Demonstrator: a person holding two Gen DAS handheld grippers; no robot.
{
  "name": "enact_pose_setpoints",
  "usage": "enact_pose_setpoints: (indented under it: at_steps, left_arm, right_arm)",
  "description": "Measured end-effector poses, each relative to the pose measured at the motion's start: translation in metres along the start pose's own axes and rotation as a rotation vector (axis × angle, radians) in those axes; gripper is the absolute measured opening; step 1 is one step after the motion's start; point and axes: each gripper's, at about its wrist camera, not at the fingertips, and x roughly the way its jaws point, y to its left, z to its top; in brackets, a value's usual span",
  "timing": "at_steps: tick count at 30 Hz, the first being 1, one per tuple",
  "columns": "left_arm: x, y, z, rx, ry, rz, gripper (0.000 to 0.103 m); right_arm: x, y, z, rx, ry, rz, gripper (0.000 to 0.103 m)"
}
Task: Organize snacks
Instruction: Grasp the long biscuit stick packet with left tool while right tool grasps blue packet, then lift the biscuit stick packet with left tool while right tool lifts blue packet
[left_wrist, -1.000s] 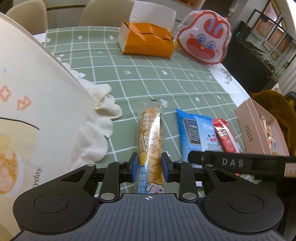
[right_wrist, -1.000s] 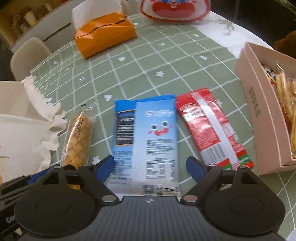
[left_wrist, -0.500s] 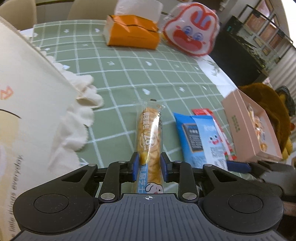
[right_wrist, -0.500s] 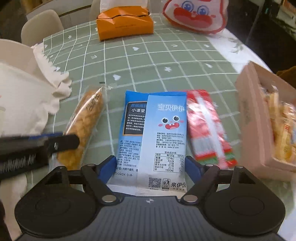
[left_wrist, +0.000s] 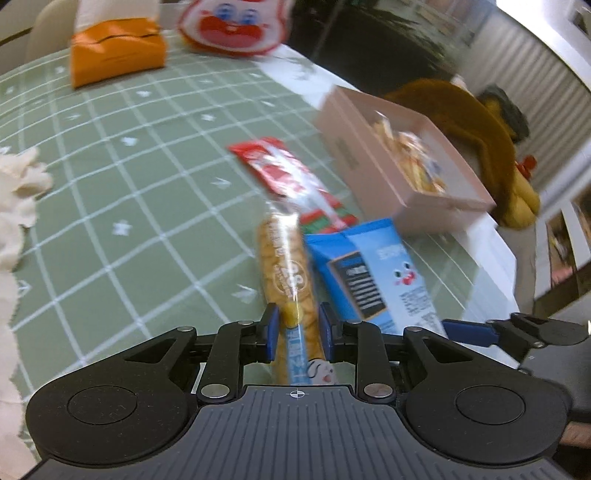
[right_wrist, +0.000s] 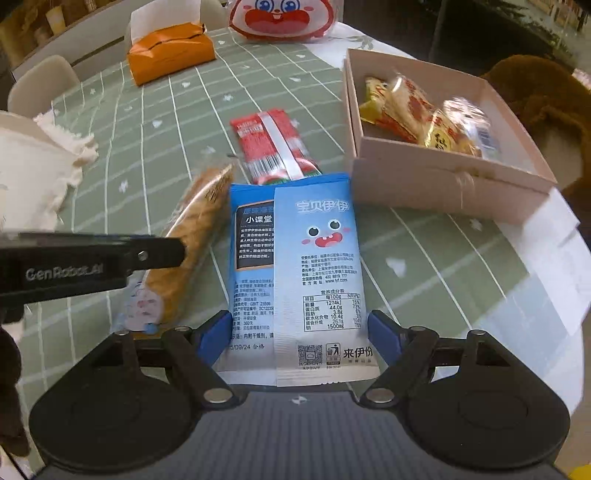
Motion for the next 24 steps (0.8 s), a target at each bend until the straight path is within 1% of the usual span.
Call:
enact_pose_setpoints:
  at_steps: [4, 7, 9, 10, 15, 19, 21, 24]
  left_arm:
    - [0.002, -0.007, -0.003, 0.018, 0.007, 0.001, 0.028]
    - [0.002, -0.006, -0.004, 0.007, 0.012, -0.001, 0.028]
    - [0.001, -0.004, -0.004, -0.003, 0.008, -0.001, 0.028]
    - [0.000, -0.002, -0.006, -0.015, 0.005, -0.004, 0.028]
    - [-0.002, 0.001, -0.010, -0.034, 0.009, -0.024, 0.028]
    - [-0.003, 0.003, -0.012, -0.042, 0.021, -0.036, 0.028]
    - [-0.003, 0.003, -0.012, -0.048, 0.023, -0.036, 0.028]
    - [-0.003, 0.001, -0.010, -0.049, 0.028, -0.032, 0.028]
  right_arm:
    - [-0.003, -0.001, -0.012, -0.001, 0.011, 0.015, 0.080]
    - [-0.001, -0.006, -0.016, 0.029, 0.028, 0.017, 0.080]
    - [0.003, -0.012, -0.018, 0.060, 0.038, 0.035, 0.081]
    - [0.006, -0.015, -0.017, 0.079, 0.042, 0.047, 0.082]
    - [0.012, -0.016, -0.012, 0.093, 0.019, 0.036, 0.083]
    - [0.007, -0.023, -0.014, 0.082, 0.037, 0.084, 0.082]
    - [0.006, -0.030, -0.013, 0.094, 0.031, 0.102, 0.082]
    - [0.009, -0.042, -0.005, 0.134, 0.021, 0.102, 0.083]
